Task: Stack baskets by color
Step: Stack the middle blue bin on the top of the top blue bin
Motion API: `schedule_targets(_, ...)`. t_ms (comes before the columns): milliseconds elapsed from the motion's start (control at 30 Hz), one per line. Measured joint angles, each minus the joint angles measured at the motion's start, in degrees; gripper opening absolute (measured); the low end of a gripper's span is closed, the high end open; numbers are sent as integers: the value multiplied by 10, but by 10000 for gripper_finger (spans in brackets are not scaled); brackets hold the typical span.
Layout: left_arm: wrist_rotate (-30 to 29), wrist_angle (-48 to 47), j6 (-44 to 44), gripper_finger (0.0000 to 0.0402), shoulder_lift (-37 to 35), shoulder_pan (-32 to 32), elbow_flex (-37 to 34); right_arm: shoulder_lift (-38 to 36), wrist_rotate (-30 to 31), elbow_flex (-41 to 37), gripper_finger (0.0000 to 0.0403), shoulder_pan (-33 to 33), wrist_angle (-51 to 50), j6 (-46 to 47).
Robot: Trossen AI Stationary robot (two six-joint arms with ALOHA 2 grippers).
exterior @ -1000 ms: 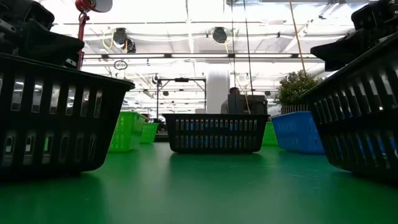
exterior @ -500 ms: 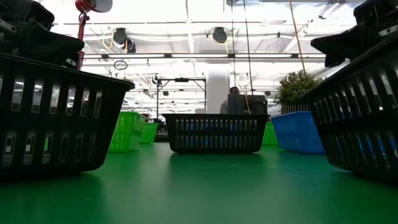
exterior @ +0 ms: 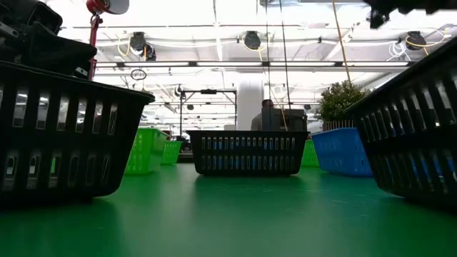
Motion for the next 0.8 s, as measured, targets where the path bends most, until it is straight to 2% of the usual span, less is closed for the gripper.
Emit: schedule_targets(800, 0, 0, 0, 33, 0, 0, 0, 357, -1, 599, 0, 0, -352, 21)
